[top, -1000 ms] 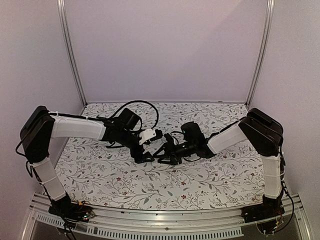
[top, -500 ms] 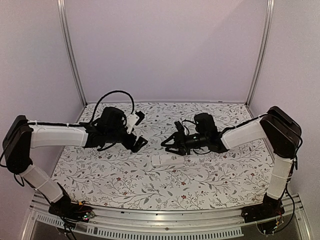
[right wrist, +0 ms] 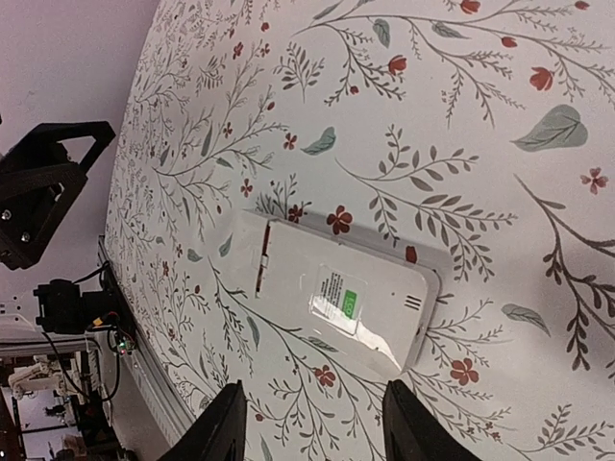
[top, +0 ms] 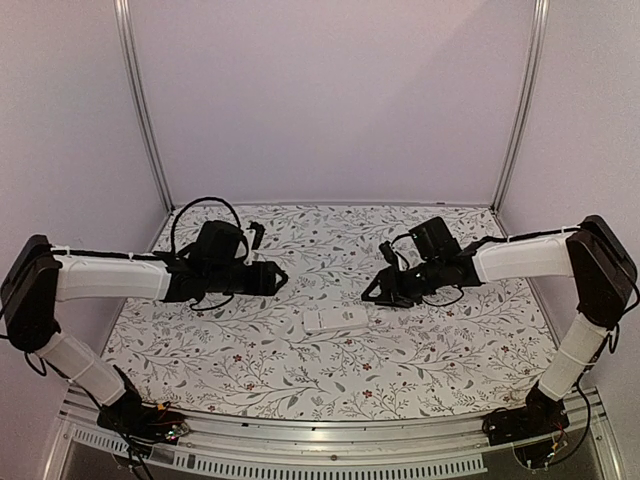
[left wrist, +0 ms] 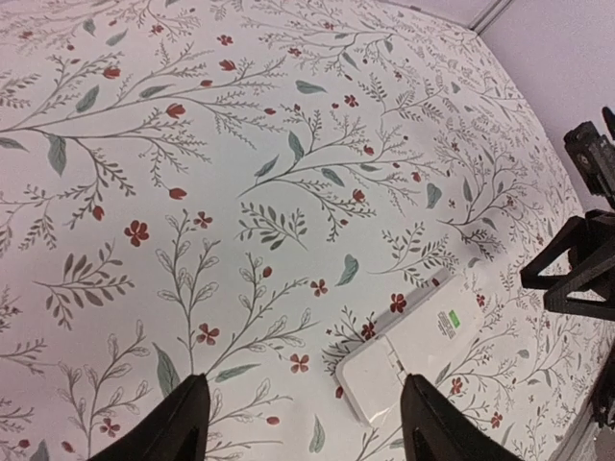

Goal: Load the batteries into the remote control
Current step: Press the battery cover on the remote control.

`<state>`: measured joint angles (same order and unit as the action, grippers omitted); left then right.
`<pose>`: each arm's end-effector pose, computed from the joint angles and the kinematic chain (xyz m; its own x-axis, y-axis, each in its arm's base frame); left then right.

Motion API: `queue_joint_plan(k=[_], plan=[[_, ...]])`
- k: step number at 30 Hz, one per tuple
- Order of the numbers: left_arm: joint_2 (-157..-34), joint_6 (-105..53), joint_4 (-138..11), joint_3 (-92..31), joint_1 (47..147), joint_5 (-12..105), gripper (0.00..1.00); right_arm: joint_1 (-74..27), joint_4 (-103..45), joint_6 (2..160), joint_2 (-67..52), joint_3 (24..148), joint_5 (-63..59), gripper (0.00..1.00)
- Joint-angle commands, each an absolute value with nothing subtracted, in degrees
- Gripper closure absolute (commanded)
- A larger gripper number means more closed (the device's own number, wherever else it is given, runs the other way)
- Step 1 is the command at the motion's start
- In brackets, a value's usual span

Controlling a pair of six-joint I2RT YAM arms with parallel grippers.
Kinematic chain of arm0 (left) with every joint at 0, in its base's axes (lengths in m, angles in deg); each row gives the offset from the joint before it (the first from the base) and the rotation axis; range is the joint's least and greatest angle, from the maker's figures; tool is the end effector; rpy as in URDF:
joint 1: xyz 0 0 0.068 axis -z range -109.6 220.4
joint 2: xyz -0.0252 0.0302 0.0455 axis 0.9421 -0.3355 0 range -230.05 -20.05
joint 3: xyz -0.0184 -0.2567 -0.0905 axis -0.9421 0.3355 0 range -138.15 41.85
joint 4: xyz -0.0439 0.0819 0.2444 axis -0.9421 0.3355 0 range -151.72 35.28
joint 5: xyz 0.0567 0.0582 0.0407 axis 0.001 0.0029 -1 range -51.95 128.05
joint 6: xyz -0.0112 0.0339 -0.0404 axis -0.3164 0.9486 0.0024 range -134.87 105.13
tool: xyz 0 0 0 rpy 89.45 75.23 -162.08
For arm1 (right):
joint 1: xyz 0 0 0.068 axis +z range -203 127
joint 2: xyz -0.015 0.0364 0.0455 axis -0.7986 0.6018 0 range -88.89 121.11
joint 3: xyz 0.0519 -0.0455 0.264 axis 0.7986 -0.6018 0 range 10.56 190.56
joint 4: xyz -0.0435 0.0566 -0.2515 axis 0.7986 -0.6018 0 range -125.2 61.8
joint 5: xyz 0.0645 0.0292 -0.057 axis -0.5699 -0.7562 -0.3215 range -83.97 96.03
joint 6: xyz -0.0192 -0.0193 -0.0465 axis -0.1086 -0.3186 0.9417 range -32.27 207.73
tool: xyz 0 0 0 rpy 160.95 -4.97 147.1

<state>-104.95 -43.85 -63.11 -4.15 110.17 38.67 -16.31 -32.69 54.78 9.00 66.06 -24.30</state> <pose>0.2394 -0.1998 0.2026 -0.7225 -0.0288 -0.6907 0.3386 0.8563 -0.3899 0.2694 0.2230 0.1779 -0.9222 -0.1016 -0.3732 -0.3467 0.6450 0.6810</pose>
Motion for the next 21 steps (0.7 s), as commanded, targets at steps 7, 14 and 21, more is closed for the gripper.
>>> queue_joint_plan(k=[7,14,21], plan=[[-114.3,-53.4,-66.2,-4.4,115.8,40.1,0.51,-16.6,-39.1,61.4,14.5,67.7,-22.9,0.53],[-119.1,-53.9,-66.5,-7.2,117.9,41.1,0.64,-16.7,-38.6,61.6,17.3,69.3,-23.6,0.56],[-123.1,-54.4,-65.9,-10.2,119.0,41.7,0.72,-16.7,-37.4,60.5,18.3,69.7,-25.5,0.57]])
